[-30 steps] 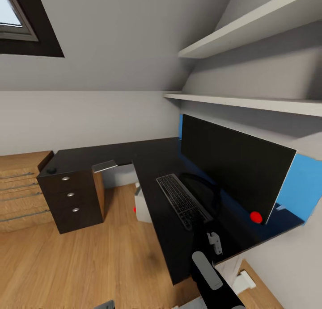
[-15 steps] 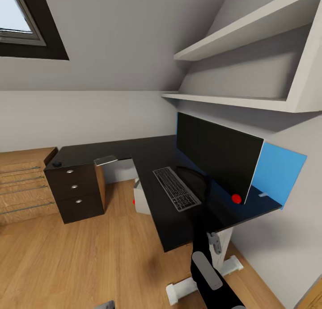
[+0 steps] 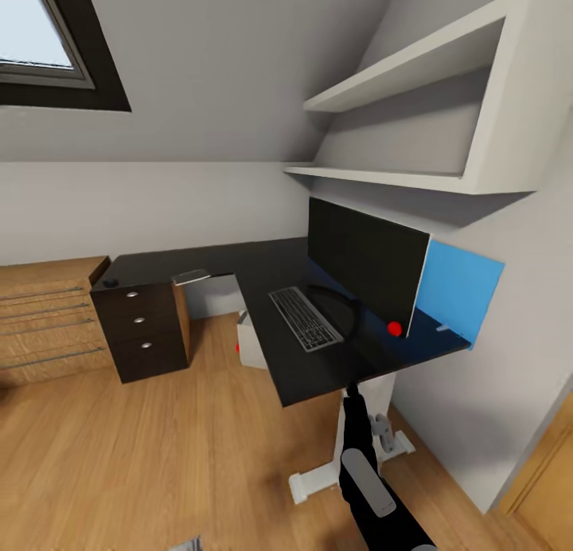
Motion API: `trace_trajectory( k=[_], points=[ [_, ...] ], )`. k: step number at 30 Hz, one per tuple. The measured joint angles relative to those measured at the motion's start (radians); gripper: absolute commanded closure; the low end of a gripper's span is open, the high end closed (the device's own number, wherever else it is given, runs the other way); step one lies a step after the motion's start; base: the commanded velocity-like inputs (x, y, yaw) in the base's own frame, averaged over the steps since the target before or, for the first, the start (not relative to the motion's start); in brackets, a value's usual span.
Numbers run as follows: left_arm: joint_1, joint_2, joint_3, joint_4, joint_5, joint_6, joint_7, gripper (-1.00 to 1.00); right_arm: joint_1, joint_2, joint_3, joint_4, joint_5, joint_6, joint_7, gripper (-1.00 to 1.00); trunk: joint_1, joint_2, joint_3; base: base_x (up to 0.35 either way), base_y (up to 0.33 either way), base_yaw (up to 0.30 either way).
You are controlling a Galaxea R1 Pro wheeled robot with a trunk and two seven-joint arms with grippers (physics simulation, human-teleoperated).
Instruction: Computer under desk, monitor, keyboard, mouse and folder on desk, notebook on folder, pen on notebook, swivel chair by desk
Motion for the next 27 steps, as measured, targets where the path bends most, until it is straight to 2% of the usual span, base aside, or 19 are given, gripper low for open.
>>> trace_trajectory(
  k=[8, 13, 17, 27],
  points=[
    [0.000, 0.000, 0.019, 0.002, 0.000, 0.002, -0.001, -1.00, 0.000, 0.000, -0.002, 0.007, 0.012, -0.003, 0.009, -1.00, 0.000, 0.000, 0.000, -0.328, -0.076, 0.000],
    [0.000, -0.001, 0.022, 0.002, -0.001, 0.015, -0.001, -1.00, 0.000, 0.000, -0.002, 0.059, 0.018, -0.005, 0.011, -1.00, 0.000, 0.000, 0.000, -0.328, -0.077, 0.000],
    [0.000, -0.002, 0.022, 0.001, -0.003, 0.026, -0.001, -1.00, 0.000, -0.003, -0.006, 0.118, 0.039, -0.005, 0.012, -1.00, 0.000, 0.000, 0.000, -0.328, -0.077, 0.000],
    [0.000, -0.002, 0.025, -0.035, -0.003, 0.033, 0.000, -1.00, 0.000, -0.042, -0.007, 0.258, 0.080, -0.004, 0.011, -1.00, -0.004, 0.007, 0.003, -0.286, -0.059, 0.000]
  ],
)
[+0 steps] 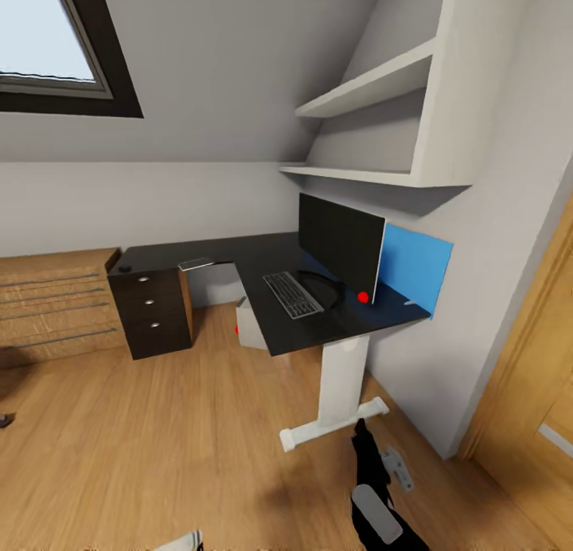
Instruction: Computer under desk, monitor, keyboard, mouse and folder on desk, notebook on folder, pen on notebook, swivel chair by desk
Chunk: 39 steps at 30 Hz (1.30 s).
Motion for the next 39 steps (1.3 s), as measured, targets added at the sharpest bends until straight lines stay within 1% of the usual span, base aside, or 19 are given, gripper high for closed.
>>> trace_trajectory(
  k=[3, 5, 6, 7, 9, 10, 11, 15, 19, 22, 25, 29, 39],
  points=[
    [0.000, 0.000, 0.000, -0.003, 0.002, 0.001, 0.000, -1.00, 0.000, -0.012, 0.004, 0.051, 0.010, 0.004, 0.000, -1.00, -0.012, 0.021, 0.009, -0.104, -0.017, 0.000],
    [0.000, -0.001, 0.000, -0.004, 0.003, 0.002, 0.000, -1.00, 0.000, -0.022, 0.013, 0.090, 0.031, 0.006, -0.001, -1.00, -0.019, 0.035, 0.016, -0.059, -0.009, 0.000],
    [0.000, -0.001, 0.001, -0.004, 0.003, 0.002, 0.000, -1.00, 0.000, -0.028, 0.022, 0.110, 0.048, 0.007, -0.001, -1.00, -0.023, 0.042, 0.019, -0.033, -0.005, 0.000],
    [0.000, 0.000, 0.001, -0.003, 0.004, 0.003, 0.000, -1.00, 0.000, -0.039, 0.044, 0.149, 0.090, 0.008, -0.003, -1.00, -0.027, 0.049, 0.022, -0.027, -0.004, 0.000],
    [0.000, 0.000, 0.001, 0.005, 0.005, 0.006, 0.000, -1.00, 0.000, -0.048, 0.072, 0.187, 0.145, 0.009, -0.005, -1.00, -0.035, 0.063, 0.028, -0.018, -0.003, 0.000],
    [0.000, -0.001, 0.001, 0.020, 0.006, 0.017, -0.001, -1.00, 0.000, -0.054, 0.097, 0.219, 0.199, 0.009, -0.005, -1.00, -0.039, 0.070, 0.031, -0.011, -0.002, 0.000],
    [0.000, -0.002, 0.001, 0.030, 0.006, 0.027, -0.001, -1.00, 0.000, -0.056, 0.107, 0.235, 0.227, 0.010, -0.005, -1.00, -0.043, 0.077, 0.034, -0.009, -0.001, 0.000],
    [0.001, -0.008, 0.002, 0.071, 0.007, 0.099, -0.002, -1.00, 0.000, -0.061, 0.132, 0.295, 0.316, 0.010, -0.003, -1.00, -0.058, 0.105, 0.047, -0.005, -0.001, 0.000],
    [0.001, -0.016, 0.003, 0.099, 0.012, 0.176, -0.004, -1.00, 0.000, -0.063, 0.143, 0.347, 0.375, 0.005, -0.002, -1.00, -0.073, 0.133, 0.060, -0.002, 0.000, 0.000],
    [0.001, -0.018, 0.004, 0.109, 0.015, 0.209, -0.005, -1.00, 0.001, -0.062, 0.146, 0.378, 0.397, 0.002, -0.001, -1.00, -0.085, 0.154, 0.069, 0.000, 0.000, 0.000],
    [0.001, -0.020, 0.005, 0.116, 0.016, 0.231, -0.005, -1.00, 0.001, -0.059, 0.150, 0.419, 0.410, -0.001, 0.000, -1.00, -0.096, 0.175, 0.078, 0.000, 0.000, 0.000],
    [0.001, -0.021, 0.006, 0.132, 0.016, 0.241, -0.006, -1.00, 0.001, -0.056, 0.155, 0.457, 0.418, -0.001, 0.001, -1.00, -0.112, 0.203, 0.091, 0.000, 0.000, 0.000],
    [0.001, -0.021, 0.006, 0.150, 0.014, 0.243, -0.007, -1.00, 0.001, -0.055, 0.158, 0.475, 0.423, 0.002, 0.001, -1.00, -0.150, 0.273, 0.122, 0.000, 0.000, 0.000]
  ],
)
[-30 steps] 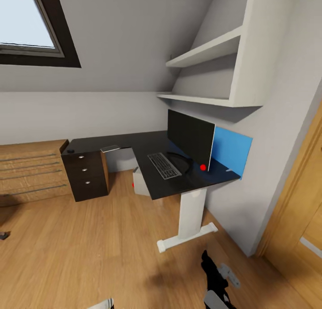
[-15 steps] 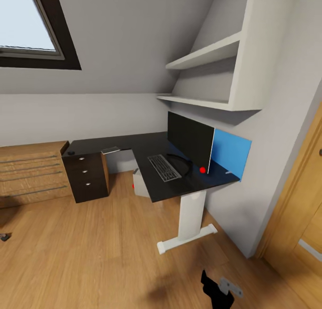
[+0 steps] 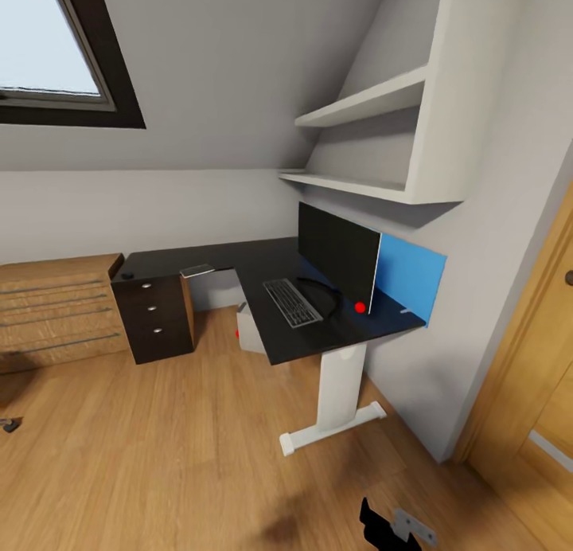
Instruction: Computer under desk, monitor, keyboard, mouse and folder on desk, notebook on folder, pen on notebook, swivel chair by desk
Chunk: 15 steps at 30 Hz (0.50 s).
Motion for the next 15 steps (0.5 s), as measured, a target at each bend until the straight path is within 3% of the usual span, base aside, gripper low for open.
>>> trace_trajectory(
  k=[7, 9, 10, 15],
  points=[
    [0.000, -0.002, -0.001, 0.000, -0.006, -0.062, 0.002, -1.00, 0.000, -0.001, 0.051, 0.002, 0.000, -0.001, -0.001, -1.00, -0.004, 0.007, 0.003, 0.000, 0.000, 0.000],
    [0.000, 0.000, 0.000, -0.004, -0.010, -0.104, 0.003, -1.00, 0.000, 0.001, 0.059, 0.003, 0.000, -0.004, -0.001, -1.00, -0.004, 0.007, 0.003, 0.000, 0.000, 0.000],
    [0.000, 0.000, -0.005, -0.005, -0.015, -0.162, 0.001, -1.00, 0.000, 0.001, 0.065, 0.002, 0.002, -0.005, 0.000, -1.00, -0.004, 0.007, 0.003, 0.000, 0.000, 0.000],
    [0.000, 0.000, 0.001, -0.001, -0.014, -0.182, 0.001, -1.00, 0.000, 0.008, 0.065, 0.002, 0.003, -0.018, -0.001, -1.00, -0.004, 0.007, 0.003, 0.000, 0.000, 0.104]
  ],
)
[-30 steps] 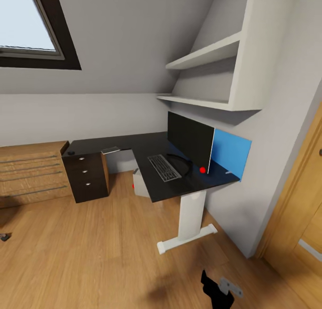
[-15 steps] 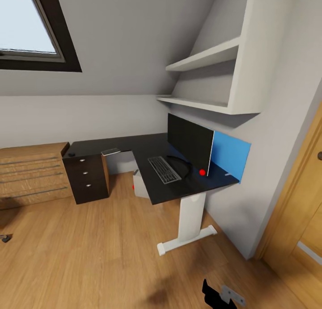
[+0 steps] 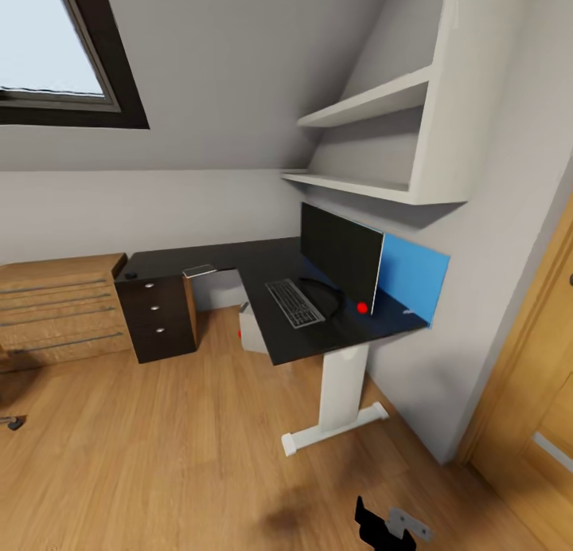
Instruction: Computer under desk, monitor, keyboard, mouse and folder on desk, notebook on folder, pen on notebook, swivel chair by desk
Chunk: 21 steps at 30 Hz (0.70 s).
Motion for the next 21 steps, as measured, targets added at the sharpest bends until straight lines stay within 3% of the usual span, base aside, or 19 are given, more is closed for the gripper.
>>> trace_trajectory(
  k=[9, 14, 17, 20, 21],
  points=[
    [0.000, 0.006, 0.010, -0.001, 0.004, -0.004, 0.005, -1.00, 0.000, 0.002, 0.000, 0.000, 0.000, -0.017, -0.002, -1.00, 0.000, 0.000, 0.000, 0.000, 0.000, 0.257],
    [0.000, 0.008, 0.102, -0.005, 0.006, -0.006, 0.004, -1.00, 0.000, 0.002, 0.006, 0.000, 0.004, -0.019, -0.003, -1.00, 0.000, 0.000, 0.000, 0.000, 0.000, 0.269],
    [0.000, 0.008, 0.159, -0.006, 0.007, -0.007, 0.003, -1.00, 0.000, 0.002, 0.041, 0.001, 0.041, -0.026, -0.004, -1.00, 0.000, 0.000, -0.002, 0.000, 0.000, 0.271],
    [0.000, 0.008, 0.261, -0.008, 0.007, -0.007, -0.002, -1.00, 0.000, 0.004, 0.105, 0.013, 0.149, -0.035, -0.010, -1.00, 0.000, 0.000, -0.003, 0.000, 0.000, 0.271],
    [0.000, 0.008, 0.269, -0.008, 0.008, -0.007, -0.006, -1.00, 0.000, 0.005, 0.108, 0.015, 0.158, -0.036, -0.012, -1.00, 0.000, 0.000, -0.004, 0.000, 0.000, 0.271]
  ],
)
